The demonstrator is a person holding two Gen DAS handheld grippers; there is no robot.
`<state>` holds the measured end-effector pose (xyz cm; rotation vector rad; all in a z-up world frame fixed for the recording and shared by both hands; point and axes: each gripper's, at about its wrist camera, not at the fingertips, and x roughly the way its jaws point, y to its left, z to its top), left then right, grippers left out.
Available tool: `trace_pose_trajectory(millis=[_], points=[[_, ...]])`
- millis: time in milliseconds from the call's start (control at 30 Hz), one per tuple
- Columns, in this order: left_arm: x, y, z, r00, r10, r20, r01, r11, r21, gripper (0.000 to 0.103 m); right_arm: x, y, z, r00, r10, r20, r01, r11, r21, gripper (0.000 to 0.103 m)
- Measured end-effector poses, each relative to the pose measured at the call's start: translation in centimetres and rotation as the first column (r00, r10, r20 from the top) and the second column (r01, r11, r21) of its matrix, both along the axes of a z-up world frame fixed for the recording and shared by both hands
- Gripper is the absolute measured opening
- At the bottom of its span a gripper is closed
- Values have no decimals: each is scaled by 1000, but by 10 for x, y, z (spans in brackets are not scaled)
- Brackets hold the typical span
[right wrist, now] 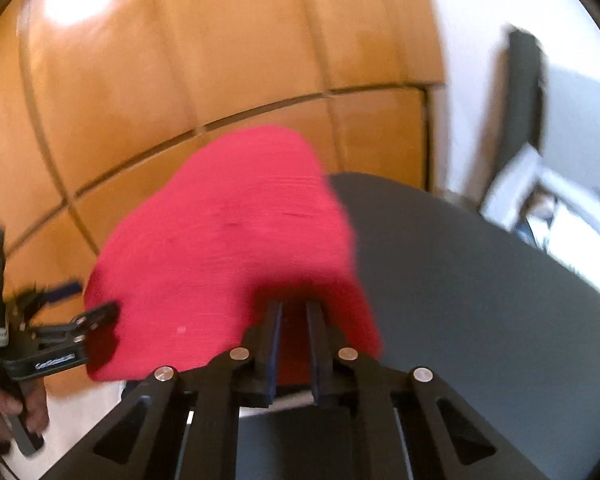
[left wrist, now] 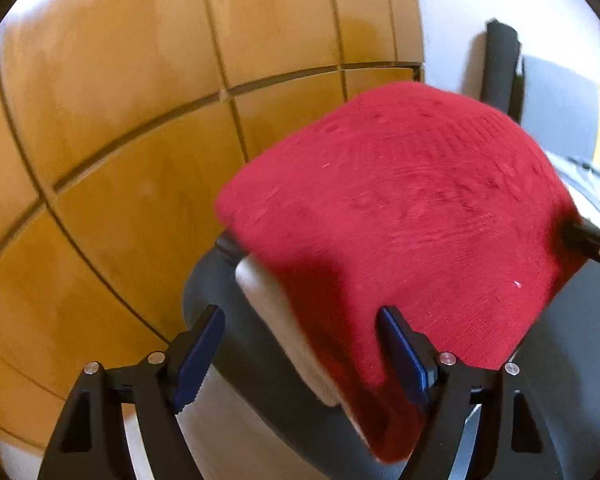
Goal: Fold clothes
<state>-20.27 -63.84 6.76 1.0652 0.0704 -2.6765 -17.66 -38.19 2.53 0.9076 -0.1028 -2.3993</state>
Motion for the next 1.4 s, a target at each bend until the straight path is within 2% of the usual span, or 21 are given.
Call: trace_pose_trajectory(millis=[100,133,200,300,400,533,733,900,1200,1400], points=[[24,-14,-1,997,65,-44,-59,991,121,81,16,33,4,999,-44,4,44,994,-102,23],[36,-18,-3,994,96,-59,-86,984,154,81,22,40,2,999,-51,10,52,993,-105,26],[50,-24,-8,986,151,-75,-133,970,206,81,35,52,-3,998,-64,24,67,992,-106,26],[70,-14,-24,983,179,-44,-165,961,222,81,50,49,-12,999,-44,5,44,998,-55,26],[89,5,-40,985,175,-1,-171,961,217,81,63,44,-20,1000,-14,-21,14,1000,3,26],[104,35,-55,984,175,18,-174,964,199,84,80,37,-31,998,28,-52,-23,996,81,26],[90,76,-53,982,187,6,-186,974,131,88,104,26,-46,992,90,-93,-71,979,193,28],[86,97,-45,986,164,-26,-162,985,57,91,107,18,-53,991,73,-108,-50,978,201,32],[98,97,-38,979,204,-11,-203,977,57,91,112,10,-54,985,75,-153,-42,978,205,33],[96,99,-41,979,202,13,-202,979,37,91,121,6,-59,977,64,-205,-12,970,245,42]])
